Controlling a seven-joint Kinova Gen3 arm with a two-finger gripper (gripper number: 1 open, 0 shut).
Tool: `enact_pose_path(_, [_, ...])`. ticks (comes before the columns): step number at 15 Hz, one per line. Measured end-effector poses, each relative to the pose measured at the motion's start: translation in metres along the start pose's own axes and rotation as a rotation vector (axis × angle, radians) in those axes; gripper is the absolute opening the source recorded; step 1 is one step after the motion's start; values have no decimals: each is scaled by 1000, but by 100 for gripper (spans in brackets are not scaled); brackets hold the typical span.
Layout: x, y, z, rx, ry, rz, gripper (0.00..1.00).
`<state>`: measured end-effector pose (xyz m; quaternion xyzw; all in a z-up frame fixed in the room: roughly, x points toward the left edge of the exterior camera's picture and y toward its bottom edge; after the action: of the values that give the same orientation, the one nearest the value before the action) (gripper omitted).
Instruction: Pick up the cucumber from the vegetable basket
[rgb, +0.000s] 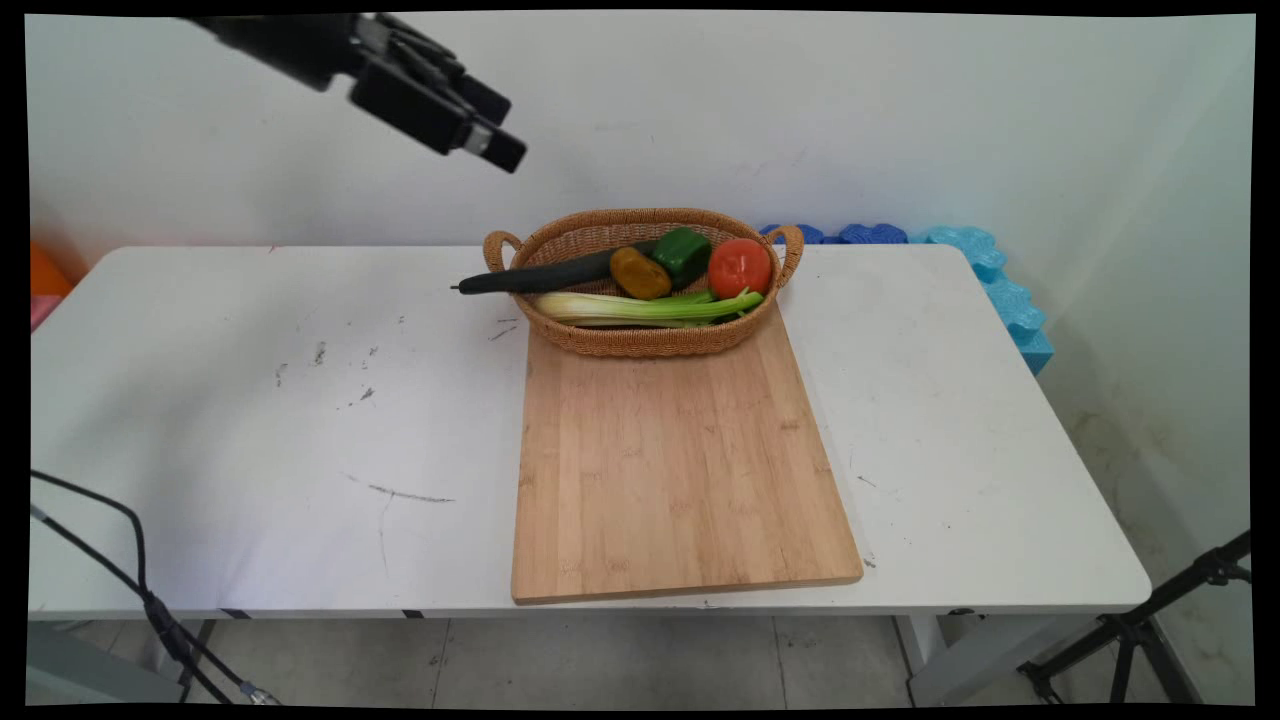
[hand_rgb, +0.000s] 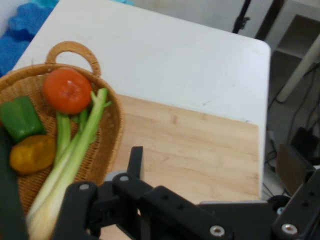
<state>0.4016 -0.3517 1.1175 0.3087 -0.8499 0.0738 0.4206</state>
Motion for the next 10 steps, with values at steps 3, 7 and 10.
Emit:
enact_pose_path(3, [15,-16,21,32,-36,-12,100])
enact_pose_path(7, [31,-50,60,93,-101,-37,100])
enact_pose_path(10, [37,-77,91,142,-153,-59,100])
